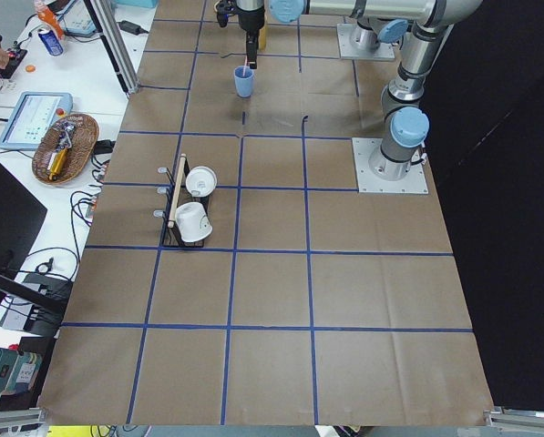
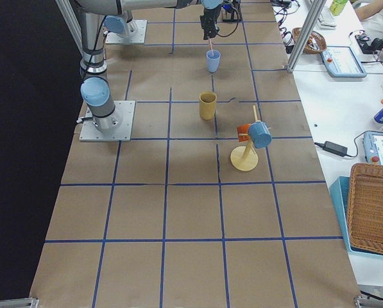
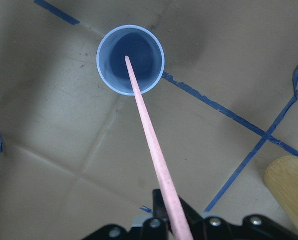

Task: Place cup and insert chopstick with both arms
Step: 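Lower the pink chopstick into the blue cup with the right gripper and release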

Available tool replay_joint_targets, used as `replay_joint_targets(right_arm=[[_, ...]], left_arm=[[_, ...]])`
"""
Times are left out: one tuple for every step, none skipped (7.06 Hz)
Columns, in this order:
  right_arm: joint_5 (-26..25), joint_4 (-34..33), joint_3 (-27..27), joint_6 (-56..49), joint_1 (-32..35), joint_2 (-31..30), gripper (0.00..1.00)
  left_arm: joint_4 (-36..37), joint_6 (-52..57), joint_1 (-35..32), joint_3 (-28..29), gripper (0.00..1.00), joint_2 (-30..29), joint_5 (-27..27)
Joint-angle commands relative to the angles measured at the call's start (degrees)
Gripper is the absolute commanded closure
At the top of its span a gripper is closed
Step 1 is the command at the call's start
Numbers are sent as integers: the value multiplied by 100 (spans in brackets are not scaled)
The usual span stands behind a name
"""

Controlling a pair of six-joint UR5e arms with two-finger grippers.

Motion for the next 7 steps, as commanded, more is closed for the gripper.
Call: replay_joint_targets(right_arm=[[55, -180, 13, 55, 2, 57, 31], [151, -225, 13, 73, 10, 57, 1], [169, -260, -4, 90, 2, 66, 1], [169, -556, -65, 73, -16, 66, 1], [152, -577, -161, 82, -33, 66, 1], [91, -568, -215, 82, -199, 40, 1], [-75, -577, -102, 412, -505, -91, 2]], left_arm=[[3, -4, 2, 9, 0, 9, -6], [-6, -4, 2, 9, 0, 18, -15], [-6, 5, 11, 0, 0, 18, 2], [-15, 14, 29, 9, 0, 44, 20], [-15, 5, 29, 0, 0, 35, 20], [-15, 5, 29, 9, 0, 44, 20], [-15, 5, 29, 9, 0, 44, 20]])
